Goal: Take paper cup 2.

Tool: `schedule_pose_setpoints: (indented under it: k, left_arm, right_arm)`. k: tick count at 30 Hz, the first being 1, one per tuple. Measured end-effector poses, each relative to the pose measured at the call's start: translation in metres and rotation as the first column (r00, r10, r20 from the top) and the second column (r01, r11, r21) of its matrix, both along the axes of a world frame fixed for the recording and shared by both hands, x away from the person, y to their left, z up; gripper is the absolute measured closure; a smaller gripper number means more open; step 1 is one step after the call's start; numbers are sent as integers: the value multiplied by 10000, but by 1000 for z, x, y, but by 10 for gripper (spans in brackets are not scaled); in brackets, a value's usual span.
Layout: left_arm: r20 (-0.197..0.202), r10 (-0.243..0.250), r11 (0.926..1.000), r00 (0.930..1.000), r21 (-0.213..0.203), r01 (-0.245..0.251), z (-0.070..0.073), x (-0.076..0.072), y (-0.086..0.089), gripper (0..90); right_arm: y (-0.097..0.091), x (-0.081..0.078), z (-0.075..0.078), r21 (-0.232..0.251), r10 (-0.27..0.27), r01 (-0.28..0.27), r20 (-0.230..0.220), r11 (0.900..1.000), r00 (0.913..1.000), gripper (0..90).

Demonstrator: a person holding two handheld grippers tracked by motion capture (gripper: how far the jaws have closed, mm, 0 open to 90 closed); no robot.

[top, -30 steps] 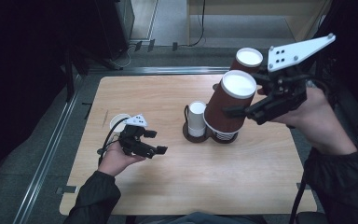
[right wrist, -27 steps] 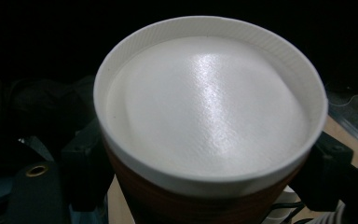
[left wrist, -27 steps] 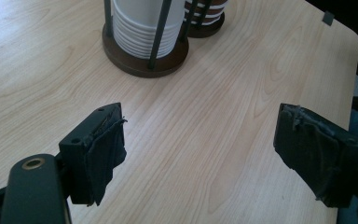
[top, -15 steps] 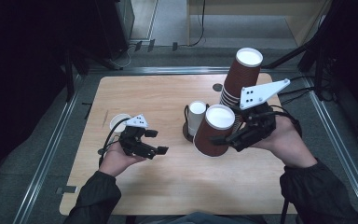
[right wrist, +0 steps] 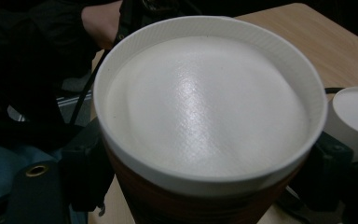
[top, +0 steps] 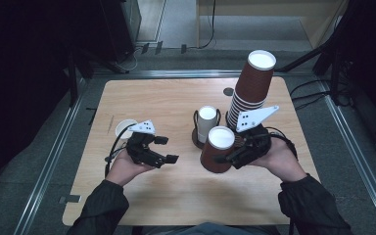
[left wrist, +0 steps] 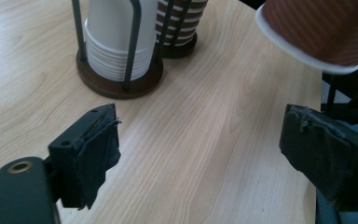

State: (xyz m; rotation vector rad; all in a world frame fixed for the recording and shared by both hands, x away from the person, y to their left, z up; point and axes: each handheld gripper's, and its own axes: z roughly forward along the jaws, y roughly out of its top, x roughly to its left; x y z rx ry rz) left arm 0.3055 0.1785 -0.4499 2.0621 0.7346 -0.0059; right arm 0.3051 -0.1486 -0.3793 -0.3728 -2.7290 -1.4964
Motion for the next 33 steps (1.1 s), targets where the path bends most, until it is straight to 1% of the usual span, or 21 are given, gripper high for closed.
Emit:
schedule_pose_setpoints:
  k: [2,4,5,7,9,11,13,14,16,17,18,19,21,25,26,28,29,32,33]
  left_arm:
    - [-26,-92,9999,10000,-70,92,0,0,-2,105]
    - [9,-216,9998,9998,-54,216,0,-1,-4,105]
    - [65,-284,9996,9996,-32,285,0,-2,-5,105]
    - [48,-371,9993,9993,-93,371,0,-2,-7,101]
    - [-11,-469,9988,9989,-139,469,0,-3,-9,94]
    - [-64,-556,9984,9984,-118,555,-1,-3,-13,60]
    - [-44,-700,9975,9975,4,700,-3,-4,-17,28]
    - [-11,-774,9970,9970,22,774,-3,-5,-20,25]
    - [-105,-1018,9948,9948,-34,1017,-5,-6,-25,25]
    - [-87,-1081,9941,9941,32,1082,-6,-6,-26,24]
    - [-73,-1085,9941,9941,30,1085,-7,-6,-29,24]
    - [-106,-1199,9928,9927,24,1199,-8,-6,-31,24]
    - [-46,-1313,9913,9913,18,1313,-9,-7,-35,18]
    - [31,-1493,9888,9888,27,1492,-12,-7,-42,0]
    - [31,-1585,9874,9874,-22,1585,-13,-7,-43,0]
    - [-60,-1745,9843,9846,-271,1743,-15,-6,-46,0]
    - [-31,-1808,9832,9835,-250,1807,-16,-7,-48,0]
    - [82,-1861,9823,9825,-200,1862,-18,-8,-54,0]
    - [103,-1951,9805,9807,-239,1953,-18,-9,-55,0]
  right_arm:
    - [1,2,-10,-79,-27,27,-57,10000,10000,201]
    - [2,5,-19,10,-34,34,-201,10000,9998,201]
    - [2,6,-21,6,-64,64,-217,10000,9997,201]
    - [3,8,-28,-25,-128,128,-339,9999,9993,201]
    - [4,10,-34,72,-120,122,-338,9999,9994,201]
    - [6,10,-40,204,-118,123,-257,9997,9996,201]
    - [8,11,-43,335,-171,177,-200,9993,9997,202]
    - [8,11,-45,398,-155,168,-329,9991,9993,202]
    - [10,11,-50,529,-137,154,-336,9985,9993,202]
    - [11,12,-51,574,-116,136,-336,9983,9994,201]
    - [12,11,-52,624,-121,142,-337,9979,9994,202]
    - [12,11,-53,718,-120,141,-305,9973,9995,201]
    - [13,12,-55,983,-120,159,-405,9950,9991,202]
    - [16,12,-57,1251,-52,119,-538,9921,9985,203]
    - [17,12,-58,1366,-7,87,-588,9906,9983,203]
    - [18,12,-58,1549,38,54,-592,9879,9982,203]
    - [20,12,-58,1653,70,40,-659,9862,9978,204]
    - [23,11,-57,1712,76,27,-593,9852,9982,204]
    - [24,11,-57,1721,89,13,-589,9851,9982,204]
